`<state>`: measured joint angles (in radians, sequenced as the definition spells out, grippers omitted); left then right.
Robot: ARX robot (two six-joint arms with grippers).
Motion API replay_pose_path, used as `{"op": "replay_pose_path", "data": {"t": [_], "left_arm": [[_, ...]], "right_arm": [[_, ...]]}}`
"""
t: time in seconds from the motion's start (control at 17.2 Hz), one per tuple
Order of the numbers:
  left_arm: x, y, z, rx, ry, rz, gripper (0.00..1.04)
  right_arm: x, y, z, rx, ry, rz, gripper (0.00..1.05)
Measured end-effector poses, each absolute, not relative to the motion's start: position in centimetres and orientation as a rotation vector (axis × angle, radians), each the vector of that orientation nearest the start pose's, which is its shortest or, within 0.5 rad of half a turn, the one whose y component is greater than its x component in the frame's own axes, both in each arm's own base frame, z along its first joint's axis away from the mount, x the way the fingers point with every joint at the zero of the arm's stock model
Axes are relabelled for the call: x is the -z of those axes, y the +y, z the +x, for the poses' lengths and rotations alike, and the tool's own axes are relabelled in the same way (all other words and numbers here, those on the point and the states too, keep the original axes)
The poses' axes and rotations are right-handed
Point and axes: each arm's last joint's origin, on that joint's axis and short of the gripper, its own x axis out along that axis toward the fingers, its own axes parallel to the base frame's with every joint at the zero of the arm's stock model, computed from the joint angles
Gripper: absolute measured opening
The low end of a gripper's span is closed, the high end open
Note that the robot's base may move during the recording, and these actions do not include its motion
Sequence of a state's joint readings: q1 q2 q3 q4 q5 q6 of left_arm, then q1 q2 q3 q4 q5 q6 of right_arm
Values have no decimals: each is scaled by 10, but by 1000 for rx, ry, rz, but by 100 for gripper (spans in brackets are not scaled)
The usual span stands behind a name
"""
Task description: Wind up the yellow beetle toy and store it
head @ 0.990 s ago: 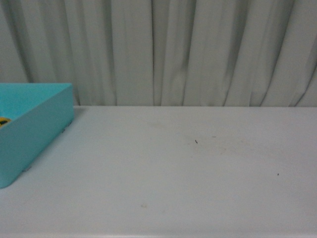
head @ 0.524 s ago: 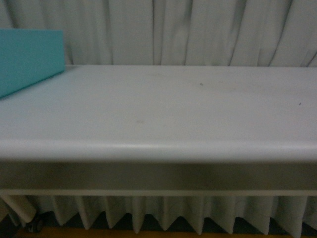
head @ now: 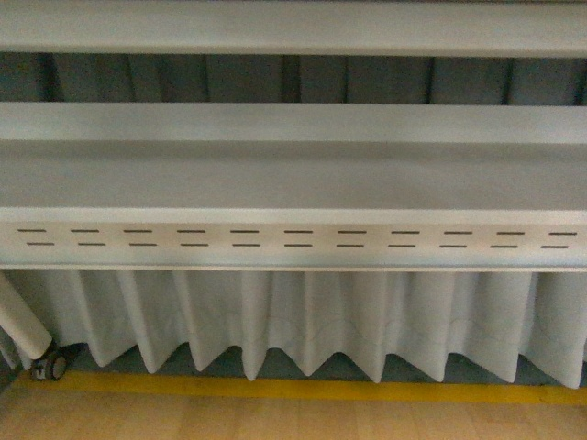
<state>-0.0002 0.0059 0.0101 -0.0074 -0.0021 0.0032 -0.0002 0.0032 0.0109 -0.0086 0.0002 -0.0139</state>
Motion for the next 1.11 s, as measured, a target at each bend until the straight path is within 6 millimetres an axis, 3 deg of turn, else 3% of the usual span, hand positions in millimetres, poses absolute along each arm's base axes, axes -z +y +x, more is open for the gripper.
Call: {"op": "replay_pose_path", "data": {"t": [1.11], "left_arm": [[-166, 0, 97, 0, 0, 3, 98]], "right_arm": [[-166, 0, 97, 1, -2, -14, 98]]}}
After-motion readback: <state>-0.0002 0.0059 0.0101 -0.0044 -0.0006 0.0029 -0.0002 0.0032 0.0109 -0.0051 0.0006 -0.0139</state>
